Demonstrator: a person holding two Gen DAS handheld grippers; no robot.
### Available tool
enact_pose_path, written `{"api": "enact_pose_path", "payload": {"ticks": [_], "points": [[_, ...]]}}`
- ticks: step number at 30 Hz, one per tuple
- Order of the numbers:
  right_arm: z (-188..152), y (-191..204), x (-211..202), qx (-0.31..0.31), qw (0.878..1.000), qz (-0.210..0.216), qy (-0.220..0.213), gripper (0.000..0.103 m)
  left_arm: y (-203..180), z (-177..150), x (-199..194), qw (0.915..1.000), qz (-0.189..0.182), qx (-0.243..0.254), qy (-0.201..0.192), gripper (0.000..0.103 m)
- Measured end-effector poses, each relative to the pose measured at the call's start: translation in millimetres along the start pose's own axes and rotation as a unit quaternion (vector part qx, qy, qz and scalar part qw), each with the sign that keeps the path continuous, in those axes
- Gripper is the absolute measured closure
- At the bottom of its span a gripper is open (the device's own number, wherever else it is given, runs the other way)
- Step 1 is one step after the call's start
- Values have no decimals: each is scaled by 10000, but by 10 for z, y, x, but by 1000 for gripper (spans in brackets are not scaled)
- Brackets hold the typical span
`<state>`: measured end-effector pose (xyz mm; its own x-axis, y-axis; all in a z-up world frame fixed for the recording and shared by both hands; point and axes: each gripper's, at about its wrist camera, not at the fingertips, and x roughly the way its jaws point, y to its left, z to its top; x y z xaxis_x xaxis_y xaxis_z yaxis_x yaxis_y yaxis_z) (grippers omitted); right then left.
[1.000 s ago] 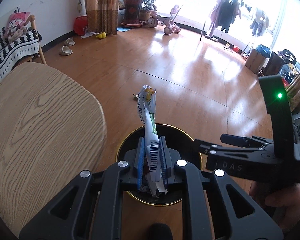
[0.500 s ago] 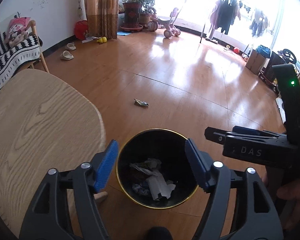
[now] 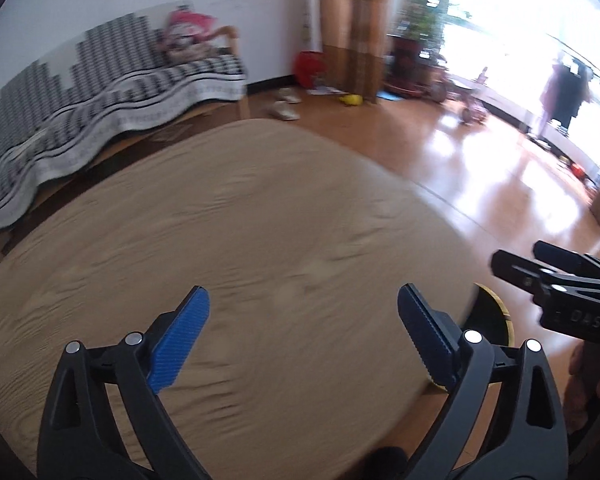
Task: Collect trash
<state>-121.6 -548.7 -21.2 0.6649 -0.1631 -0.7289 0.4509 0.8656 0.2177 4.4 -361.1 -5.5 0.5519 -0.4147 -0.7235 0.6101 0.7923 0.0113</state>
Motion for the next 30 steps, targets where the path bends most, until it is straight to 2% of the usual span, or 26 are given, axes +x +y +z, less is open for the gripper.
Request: {"api": "enact_pose_path", "payload": {"ticks": [3,6,9,12,16,20,24,30], "points": [[49,620,113,-382,9984,395,89,12,684,-54,-217,9977,525,-426,-84,11],[50,1270,194,-799,9941,718,164,12,1363,-202,-444,9906,1037,-880,-109,11],[6,1846,275,-1142,9882,994,238,12,2058,-431,-660,9787,1459,-1440,-68,11],[-79,2416,370,-1502,9808,1198,340,12,2554,-664,-845,9668,1754,-1857,-37,11],[-228,3044,447,-1883,9714,1379,447,12,2986,-887,-1096,9537,2017,-2230,-101,11],[-356,3384,509,-2065,9658,1476,522,12,3325,-1096,-1233,9445,2204,-2431,-124,11],[-397,3582,631,-2141,9637,1486,585,12,3480,-1188,-1249,9409,2241,-2538,-84,11],[-432,3686,736,-2131,9640,1449,656,12,3601,-1247,-1263,9401,2225,-2583,-79,11]]}}
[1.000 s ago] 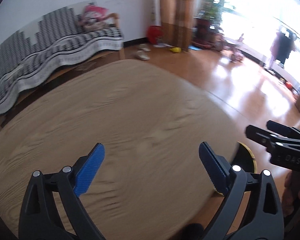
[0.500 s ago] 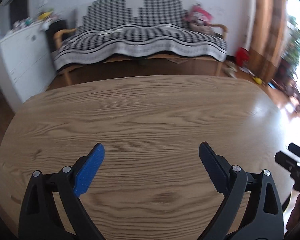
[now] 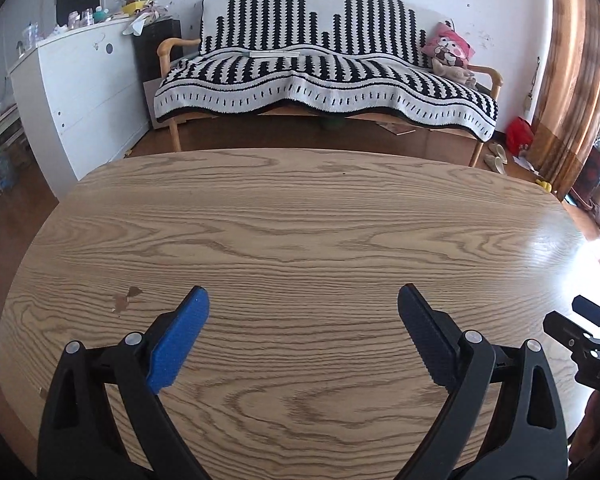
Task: Collect trash
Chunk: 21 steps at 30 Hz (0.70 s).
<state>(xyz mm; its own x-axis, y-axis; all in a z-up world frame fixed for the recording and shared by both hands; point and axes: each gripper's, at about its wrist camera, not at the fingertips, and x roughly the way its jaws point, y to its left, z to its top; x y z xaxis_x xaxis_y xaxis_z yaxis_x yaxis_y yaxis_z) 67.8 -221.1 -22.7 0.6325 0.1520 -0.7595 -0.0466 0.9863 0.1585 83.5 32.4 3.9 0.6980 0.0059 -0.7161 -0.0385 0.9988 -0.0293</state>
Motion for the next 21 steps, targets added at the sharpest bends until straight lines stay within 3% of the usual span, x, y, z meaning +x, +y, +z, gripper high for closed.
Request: {"api": "enact_pose_path", "payload": {"ticks": [21], "points": [[-50,-119,-17,-20,10000,-42,48,12,-48,7,23,10000,-75,15,36,11]]}}
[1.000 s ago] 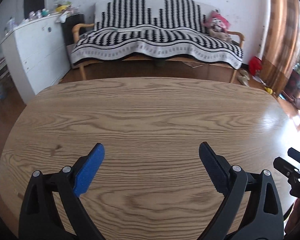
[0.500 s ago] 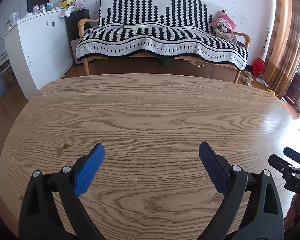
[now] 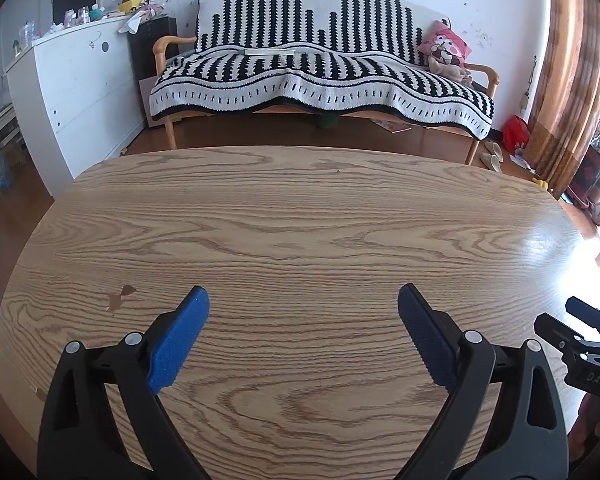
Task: Collect trash
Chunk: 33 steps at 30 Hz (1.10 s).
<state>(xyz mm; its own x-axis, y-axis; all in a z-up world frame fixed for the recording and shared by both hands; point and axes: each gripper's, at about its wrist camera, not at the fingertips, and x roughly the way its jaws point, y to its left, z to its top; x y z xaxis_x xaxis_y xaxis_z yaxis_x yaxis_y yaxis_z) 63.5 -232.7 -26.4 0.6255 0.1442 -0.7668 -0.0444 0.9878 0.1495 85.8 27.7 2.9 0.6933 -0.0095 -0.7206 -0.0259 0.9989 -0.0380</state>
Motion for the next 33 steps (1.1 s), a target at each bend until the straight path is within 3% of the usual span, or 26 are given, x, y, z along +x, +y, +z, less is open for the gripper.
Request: {"api": "enact_pose_path", "payload": {"ticks": [33], "points": [[-73,-90,-42,15,10000,-73,30,12,-51,-14,29,10000,-34,22,30,11]]}}
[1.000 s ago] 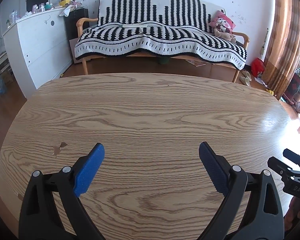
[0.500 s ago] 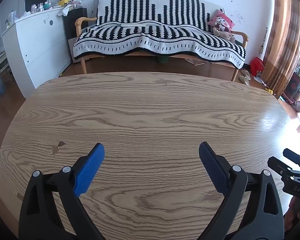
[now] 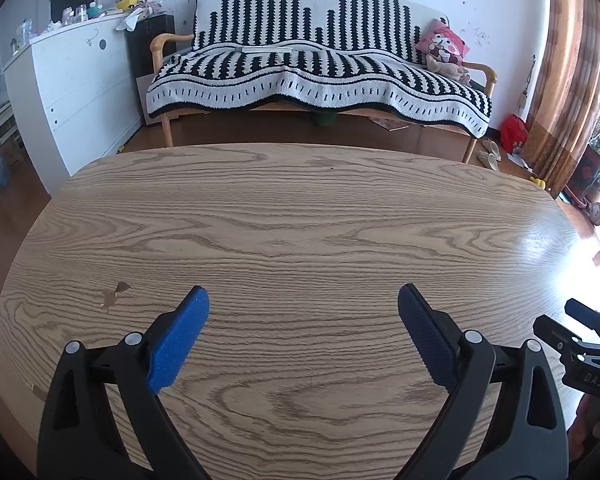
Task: Collect trash
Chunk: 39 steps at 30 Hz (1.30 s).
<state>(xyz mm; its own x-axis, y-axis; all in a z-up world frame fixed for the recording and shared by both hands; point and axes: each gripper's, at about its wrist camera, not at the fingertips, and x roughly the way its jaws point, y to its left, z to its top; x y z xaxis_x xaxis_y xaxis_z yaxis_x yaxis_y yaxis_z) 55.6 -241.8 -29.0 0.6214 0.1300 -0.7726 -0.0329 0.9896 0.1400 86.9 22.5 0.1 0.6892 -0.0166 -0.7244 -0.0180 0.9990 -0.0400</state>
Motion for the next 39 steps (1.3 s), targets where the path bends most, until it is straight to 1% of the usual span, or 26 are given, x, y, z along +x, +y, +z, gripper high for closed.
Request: {"api": "enact_pose_path", "payload": {"ticks": [21,26,29,31,34,39], "points": [[-1,43,12,-53,10000,-12,20,12,1,-75,7,10000,33,-35,52,11],[0,41,11,-58,10000,-15,20,12,35,-73,13,9999,-76,-98,120,11],[-2,37,9,-53,10000,-11,15,12,48,-74,-12,9997,-163,-132,90,10],[-1,40,11,-40,10000,-22,9,12,35,-81,-37,9999,-107,-95,43,11],[5,41,17,-32,10000,-36,10,12,39,-63,-37,9999,-125,-85,37,10],[16,13,38,28,9999,-104,-12,11,73,-42,19,9999,-69,-90,125,9]]}}
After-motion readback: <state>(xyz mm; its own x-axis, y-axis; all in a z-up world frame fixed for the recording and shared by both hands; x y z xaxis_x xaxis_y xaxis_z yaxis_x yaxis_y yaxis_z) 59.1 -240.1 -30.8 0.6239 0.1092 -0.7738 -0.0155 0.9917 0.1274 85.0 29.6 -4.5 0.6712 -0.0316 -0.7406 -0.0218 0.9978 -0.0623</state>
